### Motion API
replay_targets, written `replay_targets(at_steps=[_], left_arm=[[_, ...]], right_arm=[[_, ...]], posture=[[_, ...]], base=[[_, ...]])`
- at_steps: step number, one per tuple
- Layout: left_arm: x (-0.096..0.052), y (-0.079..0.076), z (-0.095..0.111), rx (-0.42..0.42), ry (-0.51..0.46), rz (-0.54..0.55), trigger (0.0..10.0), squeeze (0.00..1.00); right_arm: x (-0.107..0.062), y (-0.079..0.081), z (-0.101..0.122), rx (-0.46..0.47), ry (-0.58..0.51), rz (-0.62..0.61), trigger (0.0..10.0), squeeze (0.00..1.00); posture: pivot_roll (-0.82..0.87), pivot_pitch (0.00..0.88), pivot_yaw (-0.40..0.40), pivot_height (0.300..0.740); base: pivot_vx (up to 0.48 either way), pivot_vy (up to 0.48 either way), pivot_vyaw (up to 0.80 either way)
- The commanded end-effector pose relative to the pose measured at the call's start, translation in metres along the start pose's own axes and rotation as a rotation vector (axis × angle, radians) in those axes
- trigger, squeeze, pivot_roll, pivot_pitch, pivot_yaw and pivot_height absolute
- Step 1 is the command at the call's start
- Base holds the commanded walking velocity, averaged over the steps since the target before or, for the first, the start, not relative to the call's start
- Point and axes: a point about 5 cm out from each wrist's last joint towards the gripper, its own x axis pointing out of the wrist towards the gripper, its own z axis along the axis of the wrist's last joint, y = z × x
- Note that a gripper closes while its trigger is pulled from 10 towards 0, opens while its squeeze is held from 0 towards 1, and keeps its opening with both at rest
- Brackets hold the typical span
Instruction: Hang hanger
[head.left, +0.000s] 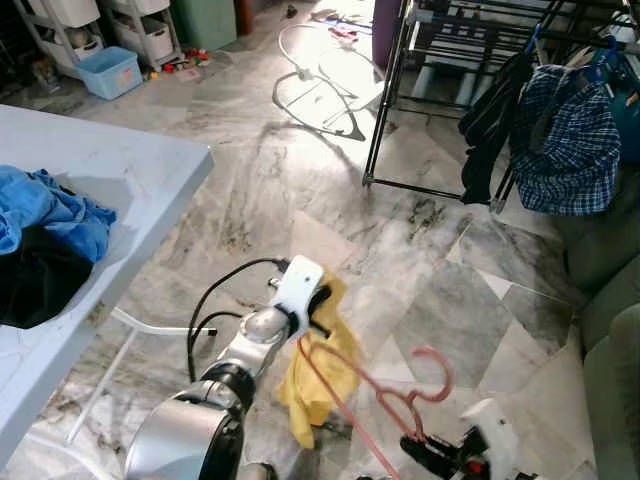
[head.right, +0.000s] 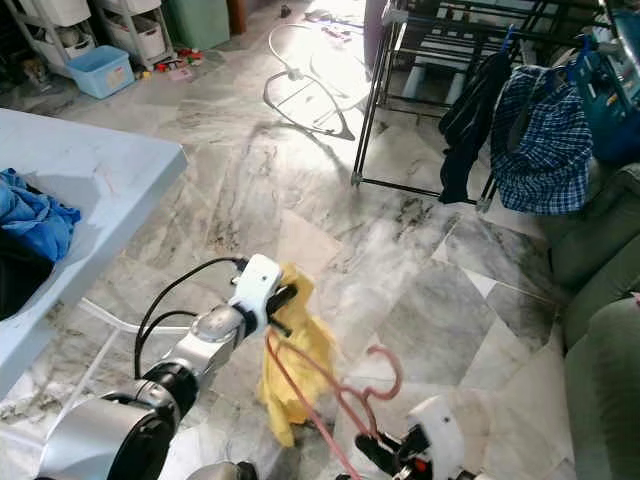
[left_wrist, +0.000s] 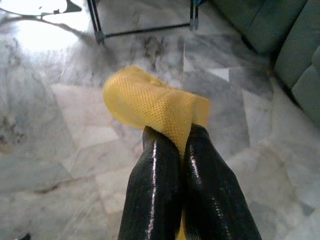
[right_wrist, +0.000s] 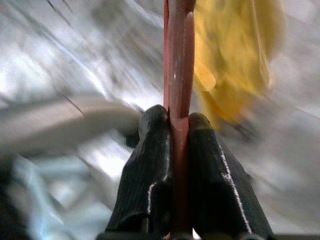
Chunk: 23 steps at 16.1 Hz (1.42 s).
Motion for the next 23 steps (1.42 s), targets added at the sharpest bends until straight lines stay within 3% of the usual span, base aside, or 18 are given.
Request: replay_targets(at_steps=[1,2,6,10,11,13,14,15,18,21,23], left_arm=[[0.006,0.001,0.024,0.012,-0.088,-0.004,10.0,0.0],[0.007,0.0,0.028,0.004,-0.103,-0.011,10.0,0.0],[0.008,-0.002,0.031,0.002,-0.115,-0.02,10.0,0.0],[0.007,-0.003,0.028,-0.005,-0.106,-0.03,10.0,0.0],[0.008,-0.004,0.028,-0.007,-0.106,-0.035,10.0,0.0],[0.008,-0.005,0.029,-0.004,-0.114,-0.054,10.0,0.0],[0.007,-0.004,0.03,0.006,-0.116,-0.069,10.0,0.0],[0.006,-0.002,0.029,0.034,-0.112,-0.09,10.0,0.0],[0.004,0.0,0.026,0.065,-0.098,-0.108,10.0,0.0],[0.004,0.001,0.026,0.067,-0.093,-0.108,10.0,0.0],[0.005,-0.003,0.026,0.069,-0.094,-0.125,10.0,0.0]], right_arm=[[-0.007,-0.02,-0.018,-0.088,0.151,-0.17,10.0,0.0],[-0.011,-0.033,-0.021,-0.103,0.188,-0.26,10.0,0.0],[-0.011,-0.038,-0.033,-0.081,0.231,-0.3,10.0,0.0],[0.011,-0.027,-0.059,-0.059,0.314,-0.253,10.0,0.0],[0.019,-0.025,-0.065,-0.091,0.336,-0.257,10.0,0.0],[0.021,-0.025,-0.056,-0.127,0.246,-0.286,10.0,0.0],[0.017,-0.029,-0.05,-0.131,0.198,-0.326,10.0,0.0],[-0.005,-0.036,-0.04,-0.196,0.158,-0.375,10.0,0.0],[-0.027,-0.037,-0.025,-0.234,0.066,-0.389,10.0,0.0],[-0.043,-0.028,-0.011,-0.277,0.035,-0.327,10.0,0.0],[-0.045,-0.029,-0.005,-0.293,0.02,-0.33,10.0,0.0]], posture=[[-0.05,0.135,0.006,0.74],[-0.05,0.135,0.006,0.74],[-0.05,0.137,0.011,0.74],[-0.06,0.139,0.013,0.74],[-0.05,0.139,0.013,0.74],[-0.05,0.141,0.014,0.74],[-0.04,0.143,0.015,0.74],[-0.05,0.146,0.02,0.74],[-0.05,0.147,0.025,0.74],[-0.07,0.145,0.031,0.74],[-0.07,0.144,0.033,0.74]], base=[[0.0,0.0,0.0],[0.0,0.0,0.0],[0.0,0.0,0.0],[0.0,0.0,0.0],[0.0,0.0,0.0],[0.0,0.0,0.0],[0.0,0.0,0.0],[0.0,0.0,0.0],[0.0,0.0,0.0],[0.0,0.0,0.0],[0.0,0.0,0.0]])
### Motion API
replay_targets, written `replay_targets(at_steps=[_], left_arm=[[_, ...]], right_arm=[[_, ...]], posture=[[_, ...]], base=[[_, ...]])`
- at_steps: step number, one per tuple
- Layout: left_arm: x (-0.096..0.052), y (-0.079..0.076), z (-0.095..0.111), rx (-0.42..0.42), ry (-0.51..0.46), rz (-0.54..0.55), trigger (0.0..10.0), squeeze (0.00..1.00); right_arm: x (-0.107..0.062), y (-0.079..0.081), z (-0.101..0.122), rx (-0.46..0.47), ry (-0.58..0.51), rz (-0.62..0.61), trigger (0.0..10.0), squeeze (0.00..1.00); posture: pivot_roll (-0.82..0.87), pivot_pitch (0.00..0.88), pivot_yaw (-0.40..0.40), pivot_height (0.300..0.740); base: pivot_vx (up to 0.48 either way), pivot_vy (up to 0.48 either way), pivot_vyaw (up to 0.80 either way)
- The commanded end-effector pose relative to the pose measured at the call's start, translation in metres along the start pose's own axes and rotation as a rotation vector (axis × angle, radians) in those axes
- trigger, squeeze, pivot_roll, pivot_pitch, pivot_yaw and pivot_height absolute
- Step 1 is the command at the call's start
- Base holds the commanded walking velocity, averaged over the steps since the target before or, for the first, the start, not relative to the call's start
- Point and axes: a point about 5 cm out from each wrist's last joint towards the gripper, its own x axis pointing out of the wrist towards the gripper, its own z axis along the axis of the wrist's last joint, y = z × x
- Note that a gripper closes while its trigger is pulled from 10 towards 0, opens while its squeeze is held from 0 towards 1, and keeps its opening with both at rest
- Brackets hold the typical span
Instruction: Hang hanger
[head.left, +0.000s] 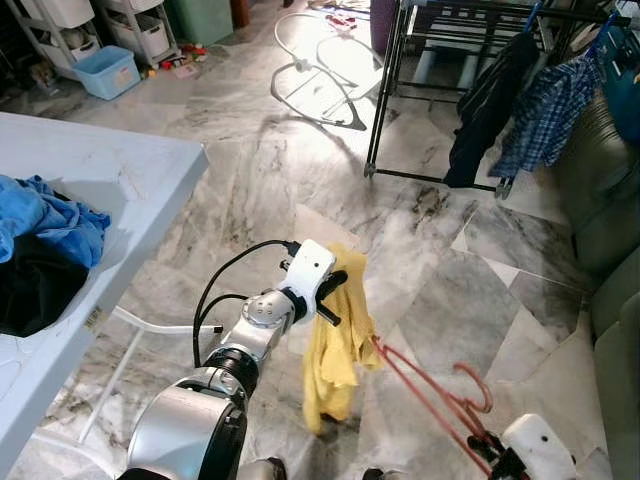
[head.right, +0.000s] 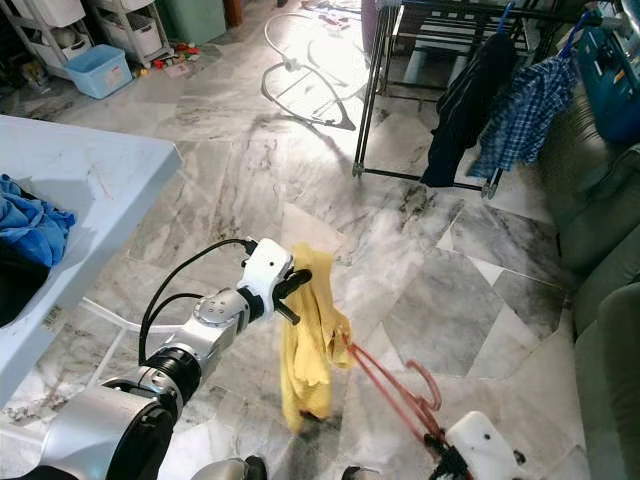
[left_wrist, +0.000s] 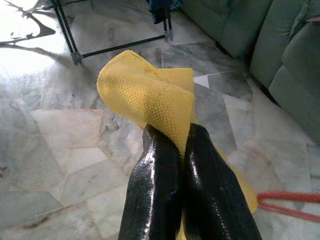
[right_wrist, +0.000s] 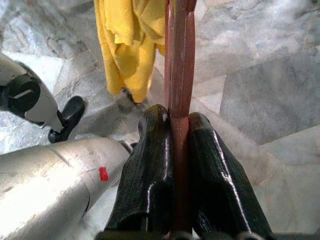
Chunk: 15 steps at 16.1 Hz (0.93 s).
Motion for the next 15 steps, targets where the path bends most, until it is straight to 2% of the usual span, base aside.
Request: replay_targets(at_steps=[1,8,15], left_arm=[[0.002,-0.005,0.004,0.017,-0.024,-0.031,10.0,0.0],[0.004,-0.013,0.006,0.016,-0.039,-0.081,10.0,0.0],[0.006,-0.016,0.009,0.01,-0.053,-0.096,10.0,0.0]], right_arm=[[-0.001,-0.003,0.006,0.007,-0.028,-0.009,10.0,0.0],[0.016,0.0,0.013,0.008,-0.033,0.042,10.0,0.0],[0.014,0.0,0.016,0.01,-0.037,0.068,10.0,0.0]], posture=[[-0.07,0.145,0.034,0.74],[-0.06,0.145,0.032,0.74],[-0.07,0.137,0.032,0.74]], base=[[0.0,0.0,0.0],[0.0,0.0,0.0],[0.0,0.0,0.0]])
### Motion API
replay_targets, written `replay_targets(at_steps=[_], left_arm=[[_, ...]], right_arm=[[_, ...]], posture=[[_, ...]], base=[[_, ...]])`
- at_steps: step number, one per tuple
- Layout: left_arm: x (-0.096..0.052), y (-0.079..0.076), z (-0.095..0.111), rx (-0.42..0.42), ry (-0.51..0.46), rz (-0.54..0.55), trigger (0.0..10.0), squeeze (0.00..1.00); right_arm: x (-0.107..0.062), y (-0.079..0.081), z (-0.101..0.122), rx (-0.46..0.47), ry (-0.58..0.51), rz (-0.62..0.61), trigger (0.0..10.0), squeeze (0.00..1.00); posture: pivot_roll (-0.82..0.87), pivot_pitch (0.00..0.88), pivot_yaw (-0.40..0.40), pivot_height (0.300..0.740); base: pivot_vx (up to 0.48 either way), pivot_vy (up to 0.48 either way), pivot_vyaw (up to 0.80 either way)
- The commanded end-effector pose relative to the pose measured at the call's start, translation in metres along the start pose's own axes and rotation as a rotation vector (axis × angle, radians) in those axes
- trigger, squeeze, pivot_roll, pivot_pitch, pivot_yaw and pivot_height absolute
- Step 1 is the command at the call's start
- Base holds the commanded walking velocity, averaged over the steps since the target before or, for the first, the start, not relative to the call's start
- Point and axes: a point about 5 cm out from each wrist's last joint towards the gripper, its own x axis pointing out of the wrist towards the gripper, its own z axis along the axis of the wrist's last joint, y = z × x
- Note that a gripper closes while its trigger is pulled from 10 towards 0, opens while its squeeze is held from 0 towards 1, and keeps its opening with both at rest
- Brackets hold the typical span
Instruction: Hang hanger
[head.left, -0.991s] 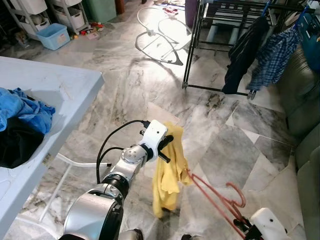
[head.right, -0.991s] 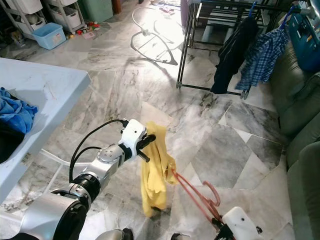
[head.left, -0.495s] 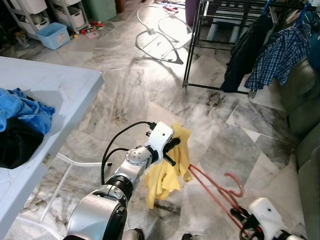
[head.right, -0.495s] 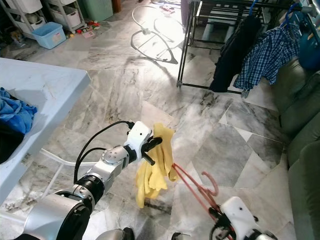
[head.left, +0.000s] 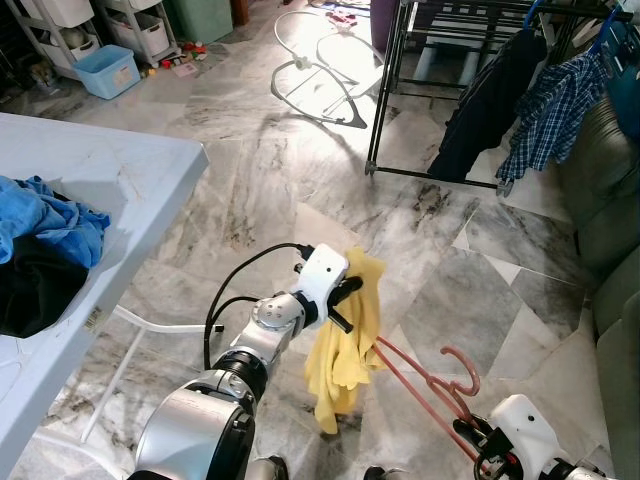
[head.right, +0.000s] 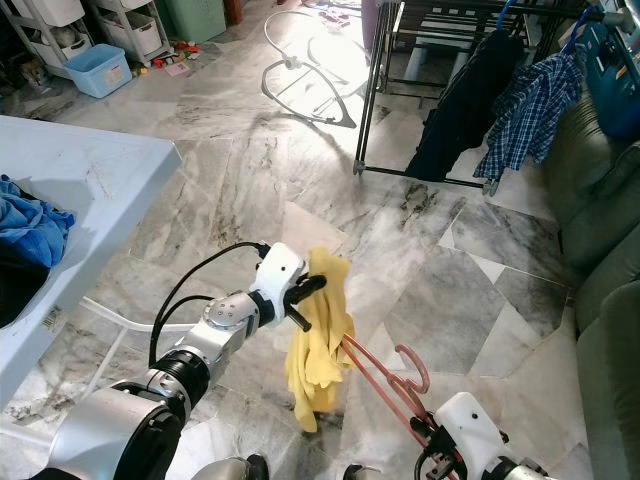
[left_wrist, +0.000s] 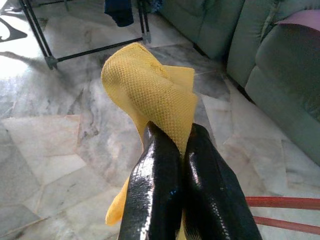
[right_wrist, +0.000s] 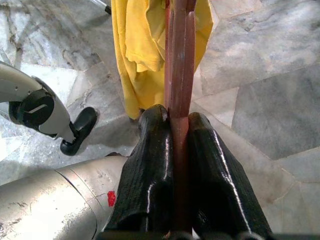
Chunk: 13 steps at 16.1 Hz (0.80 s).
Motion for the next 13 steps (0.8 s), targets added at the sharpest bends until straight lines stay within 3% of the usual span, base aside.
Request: replay_targets(at_steps=[1,8,13], left_arm=[[0.001,0.0,0.006,0.021,-0.032,-0.005,10.0,0.0],[0.002,-0.002,0.006,0.024,-0.033,-0.028,10.0,0.0],[0.002,-0.004,0.005,0.014,-0.033,-0.039,10.0,0.0]], right_arm=[[-0.001,0.003,0.002,0.01,-0.006,0.019,10.0,0.0],[0.004,0.0,0.035,-0.023,-0.103,0.051,10.0,0.0],[0.018,0.004,0.035,-0.026,-0.089,0.068,10.0,0.0]], posture=[[-0.07,0.137,0.032,0.74],[-0.06,0.133,0.034,0.74],[-0.06,0.131,0.026,0.74]], base=[[0.0,0.0,0.0],[0.0,0.0,0.0],[0.0,0.0,0.0]])
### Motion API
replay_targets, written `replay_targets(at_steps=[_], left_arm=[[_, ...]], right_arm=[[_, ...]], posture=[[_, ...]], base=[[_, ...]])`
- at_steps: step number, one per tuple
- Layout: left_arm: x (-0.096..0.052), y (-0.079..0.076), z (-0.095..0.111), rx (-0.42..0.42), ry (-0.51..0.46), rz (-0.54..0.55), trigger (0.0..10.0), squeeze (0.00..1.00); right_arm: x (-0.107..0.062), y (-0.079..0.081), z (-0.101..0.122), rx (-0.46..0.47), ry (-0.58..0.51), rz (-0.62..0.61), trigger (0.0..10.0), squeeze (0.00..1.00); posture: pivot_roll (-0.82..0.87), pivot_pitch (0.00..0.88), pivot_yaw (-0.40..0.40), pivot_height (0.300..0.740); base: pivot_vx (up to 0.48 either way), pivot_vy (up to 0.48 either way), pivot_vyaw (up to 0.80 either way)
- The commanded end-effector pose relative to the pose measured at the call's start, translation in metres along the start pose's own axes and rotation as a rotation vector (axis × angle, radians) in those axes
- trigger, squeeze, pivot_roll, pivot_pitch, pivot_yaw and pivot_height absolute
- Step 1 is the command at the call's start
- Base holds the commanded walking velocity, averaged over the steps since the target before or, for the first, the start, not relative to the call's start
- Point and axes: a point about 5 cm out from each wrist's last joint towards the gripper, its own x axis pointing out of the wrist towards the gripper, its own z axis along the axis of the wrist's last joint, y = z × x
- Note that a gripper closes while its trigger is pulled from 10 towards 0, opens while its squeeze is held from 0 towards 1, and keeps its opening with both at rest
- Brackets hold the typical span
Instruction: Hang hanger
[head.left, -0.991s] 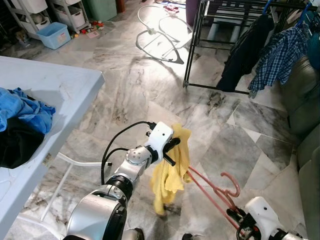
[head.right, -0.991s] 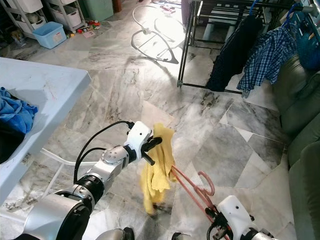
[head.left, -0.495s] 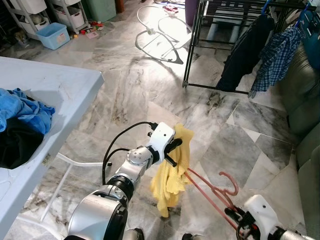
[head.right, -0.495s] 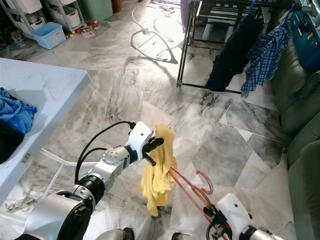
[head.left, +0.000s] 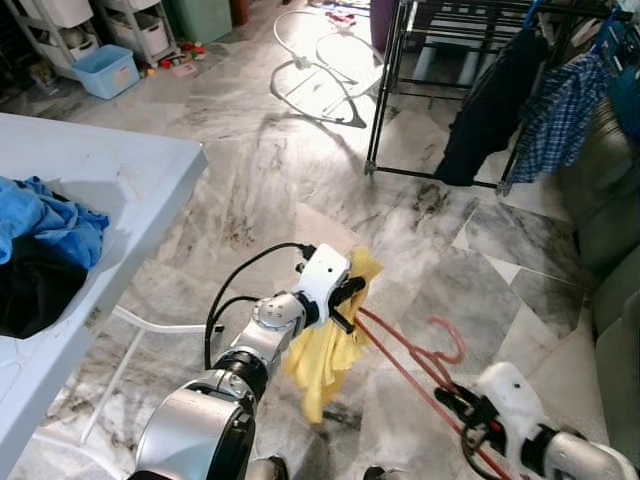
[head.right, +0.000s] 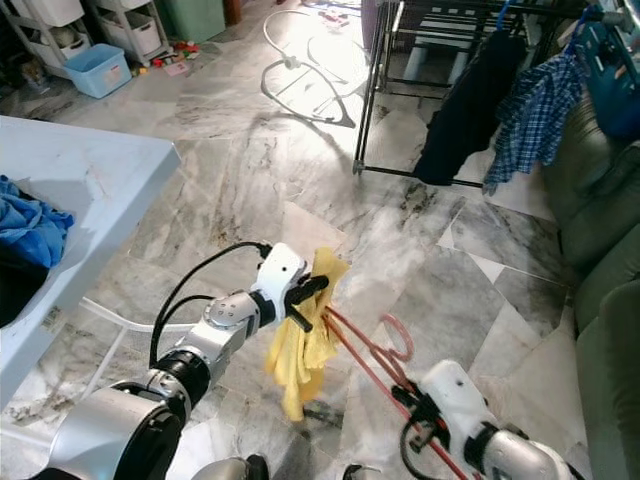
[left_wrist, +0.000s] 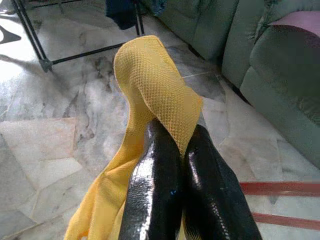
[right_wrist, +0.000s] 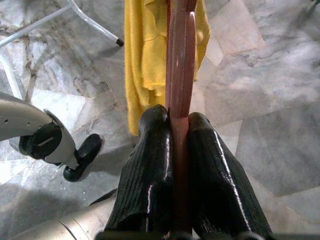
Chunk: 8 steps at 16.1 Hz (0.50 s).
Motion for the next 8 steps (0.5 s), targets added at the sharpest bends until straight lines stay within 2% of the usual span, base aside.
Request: replay_targets(at_steps=[1,4,8], left_arm=[[0.002,-0.002,0.005,0.006,-0.034,-0.02,10.0,0.0],[0.001,0.004,0.012,0.004,-0.062,-0.001,10.0,0.0],[0.0,0.012,0.024,0.002,-0.1,-0.002,10.0,0.0]], right_arm=[[0.007,0.011,-0.004,0.011,0.02,0.052,10.0,0.0],[0.007,0.015,-0.008,0.016,0.049,0.09,10.0,0.0],[-0.002,0.009,-0.033,0.041,0.153,0.03,10.0,0.0]], posture=[[-0.06,0.131,0.024,0.74],[-0.06,0.13,0.022,0.74],[-0.06,0.134,0.028,0.74]], base=[[0.0,0.0,0.0],[0.0,0.0,0.0],[0.0,0.0,0.0]])
